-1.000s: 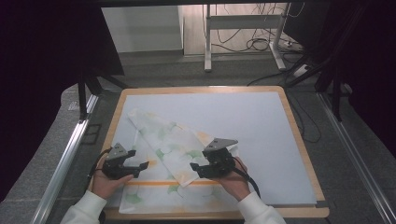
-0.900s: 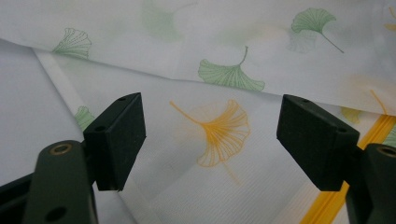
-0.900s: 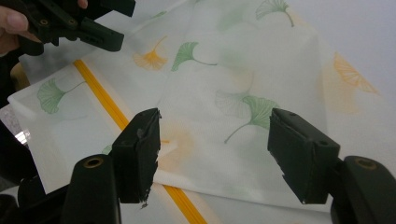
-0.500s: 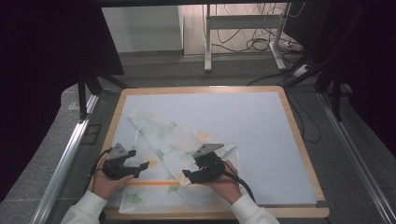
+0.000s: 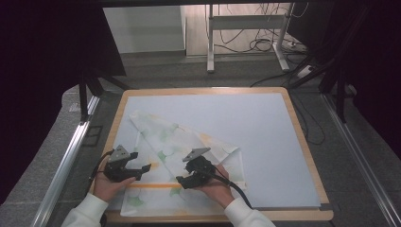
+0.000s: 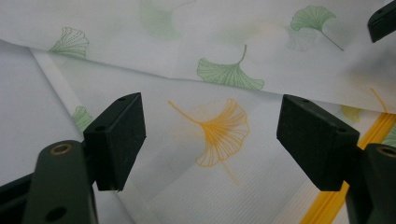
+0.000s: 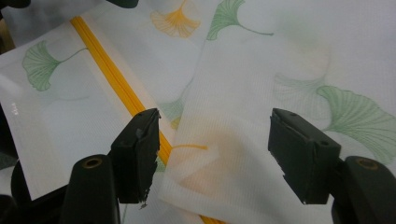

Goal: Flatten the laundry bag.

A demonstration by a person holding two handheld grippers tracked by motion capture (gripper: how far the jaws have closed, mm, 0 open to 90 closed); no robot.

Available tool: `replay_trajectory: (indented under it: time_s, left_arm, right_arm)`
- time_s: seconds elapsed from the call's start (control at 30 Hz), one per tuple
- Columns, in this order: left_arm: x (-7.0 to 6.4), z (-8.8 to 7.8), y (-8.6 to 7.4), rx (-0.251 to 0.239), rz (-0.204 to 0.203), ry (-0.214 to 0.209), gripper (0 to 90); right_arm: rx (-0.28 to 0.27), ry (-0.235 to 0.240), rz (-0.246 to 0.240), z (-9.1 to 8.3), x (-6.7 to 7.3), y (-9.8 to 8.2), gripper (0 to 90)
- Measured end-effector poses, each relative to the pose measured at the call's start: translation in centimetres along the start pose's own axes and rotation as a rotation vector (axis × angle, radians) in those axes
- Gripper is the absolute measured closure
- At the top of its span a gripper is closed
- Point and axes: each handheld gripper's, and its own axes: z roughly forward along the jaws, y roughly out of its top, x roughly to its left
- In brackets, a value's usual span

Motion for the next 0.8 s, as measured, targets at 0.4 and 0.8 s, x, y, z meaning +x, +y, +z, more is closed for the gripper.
replay_trajectory:
  time_s: [0.4,0.8]
  left_arm:
    - [0.0,0.0,0.0,0.001,0.006,0.0,23.7]
    - [0.0,0.1,0.0,0.005,0.009,-0.003,23.7]
  right_arm:
    - [0.049,-0.016,0.001,2.0,0.2,0.2,32.7]
    - [0.078,-0.059,-0.009,2.7,0.1,0.1,33.7]
